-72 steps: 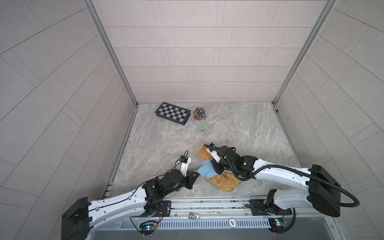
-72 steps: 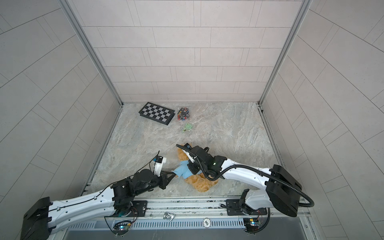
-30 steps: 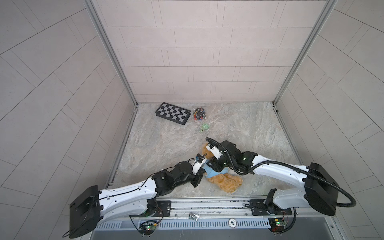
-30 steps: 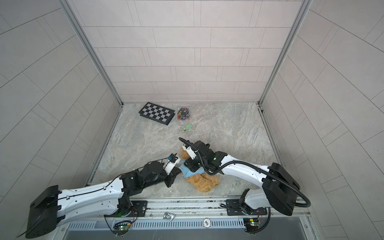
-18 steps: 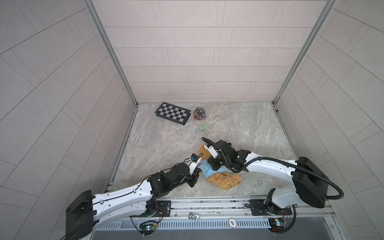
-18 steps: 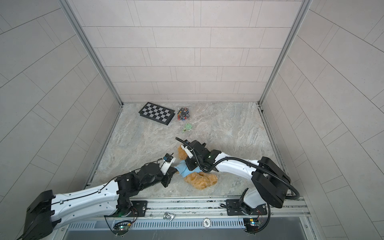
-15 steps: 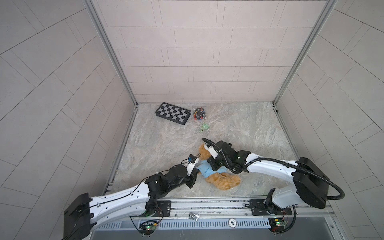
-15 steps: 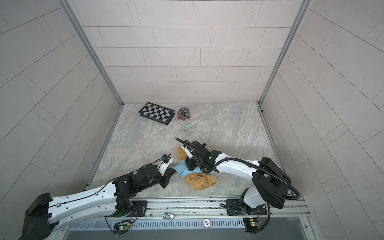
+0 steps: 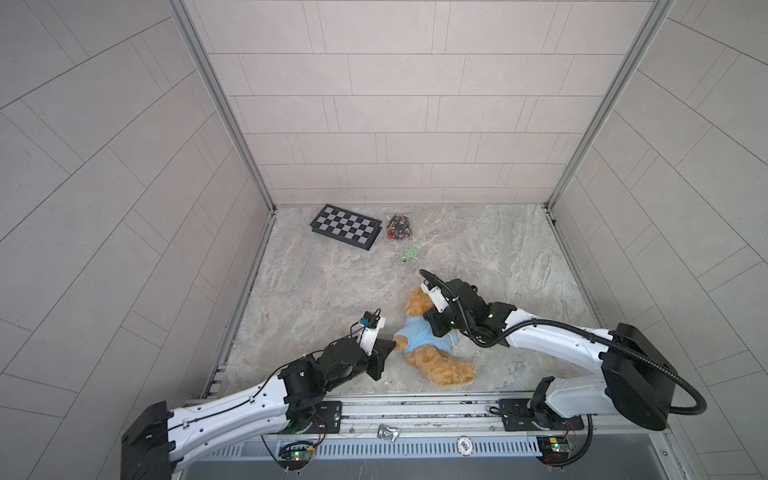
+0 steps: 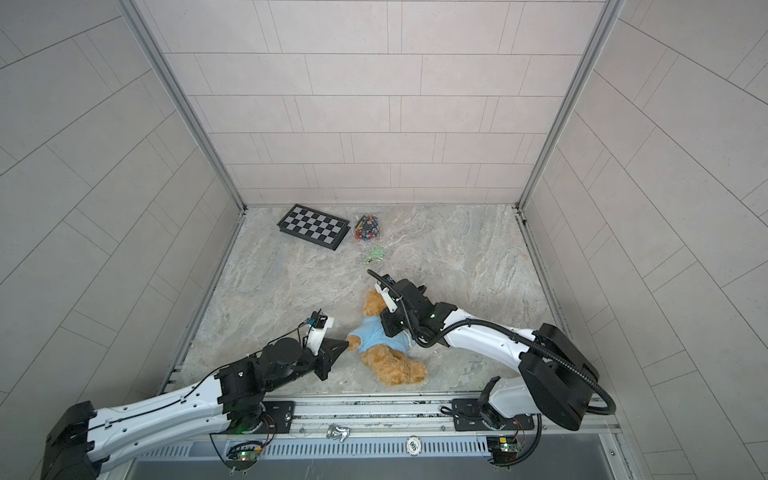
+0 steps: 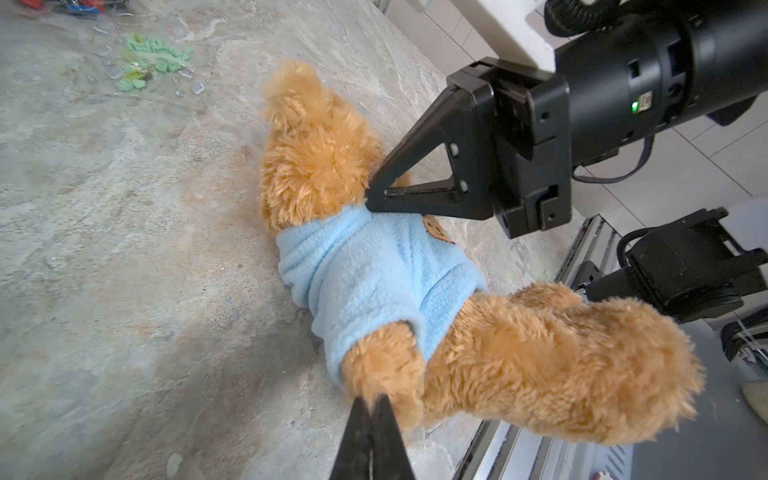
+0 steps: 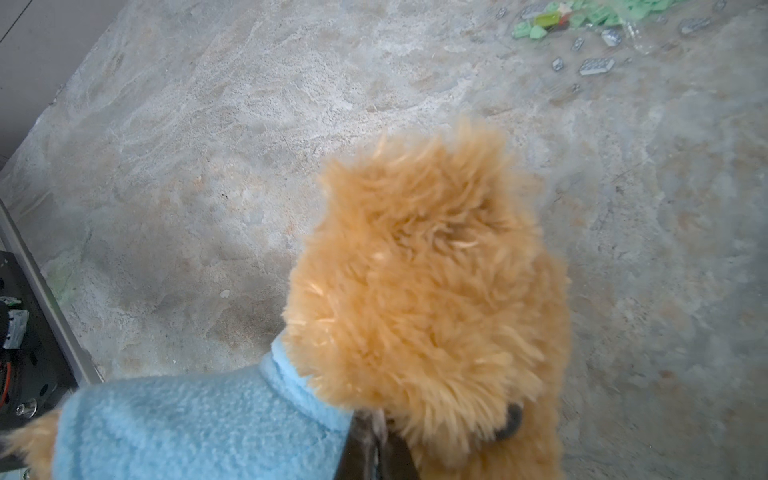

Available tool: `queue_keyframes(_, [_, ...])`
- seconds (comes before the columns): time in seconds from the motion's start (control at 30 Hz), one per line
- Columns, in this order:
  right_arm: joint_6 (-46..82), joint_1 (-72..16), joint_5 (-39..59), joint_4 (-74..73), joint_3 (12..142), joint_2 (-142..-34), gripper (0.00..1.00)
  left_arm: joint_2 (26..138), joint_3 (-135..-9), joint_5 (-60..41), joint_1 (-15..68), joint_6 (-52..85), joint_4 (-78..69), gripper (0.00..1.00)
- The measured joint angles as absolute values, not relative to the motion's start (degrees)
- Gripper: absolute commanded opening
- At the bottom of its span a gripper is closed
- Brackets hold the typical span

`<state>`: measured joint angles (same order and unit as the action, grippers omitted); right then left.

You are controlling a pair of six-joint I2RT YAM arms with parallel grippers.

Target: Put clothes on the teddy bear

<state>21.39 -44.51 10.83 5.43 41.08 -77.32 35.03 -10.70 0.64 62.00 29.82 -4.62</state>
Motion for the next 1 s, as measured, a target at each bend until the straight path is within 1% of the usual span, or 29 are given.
queue_keyframes(0.1, [21.47, -44.51, 10.81, 5.19, 40.16, -75.99, 0.0, 31.2, -9.85, 0.8, 62.0, 31.57, -2.72, 0.0])
queue_keyframes(0.3, [21.67, -44.51, 10.85, 4.29, 39.75, -74.39, 0.0, 18.57, -9.61, 3.36, 62.0, 36.18, 5.67, 0.0])
queue_keyframes(0.4, [21.67, -44.51, 11.44, 3.84, 39.75, -74.41, 0.0, 18.22, -9.37, 4.25, 62.0, 38.63, 7.09, 0.0])
queue_keyframes(0.5, [21.67, -44.69, 11.05, 3.55, 39.55, -74.43, 0.0, 22.94, -9.37, 4.36, 62.0, 40.36, 5.3, 0.0])
queue_keyframes(0.53, [21.56, -44.8, 10.87, 3.42, 39.38, -74.43, 0.03, 24.56, -9.37, 4.29, 62.0, 40.75, 4.4, 0.0])
queue_keyframes(0.57, [21.45, -44.99, 10.61, 3.38, 39.22, -74.43, 0.1, 26.35, -9.37, 4.23, 62.0, 41.23, 3.18, 0.0])
queue_keyframes(0.67, [21.02, -45.8, 9.37, 4.45, 39.4, -74.04, 0.26, 29.08, -9.61, 3.86, 62.0, 42.09, 0.67, 0.0])
queue_keyframes(0.73, [20.36, -46.87, 7.53, 6.96, 39.81, -72.71, 0.34, 29.32, -10.15, 3.4, 62.0, 42.57, 0.67, 0.0])
queue_keyframes(0.83, [19.44, -49.87, 4.6, 11.25, 40.03, -68.97, 0.45, 28.12, -10.96, 2.59, 62.0, 43.29, 0.8, 0.0])
queue_keyframes(0.9, [18.44, -53.19, 3.42, 12.43, 40.05, -65.69, 0.48, 26.96, -11.49, 2.02, 62.0, 44.1, 0.8, 0.0])
queue_keyframes(1.0, [16.95, -57.43, 3.4, 10.46, 39.7, -61.58, 0.5, 25.76, -12.4, 0.49, 61.76, 45.5, 0.86, 0.0])
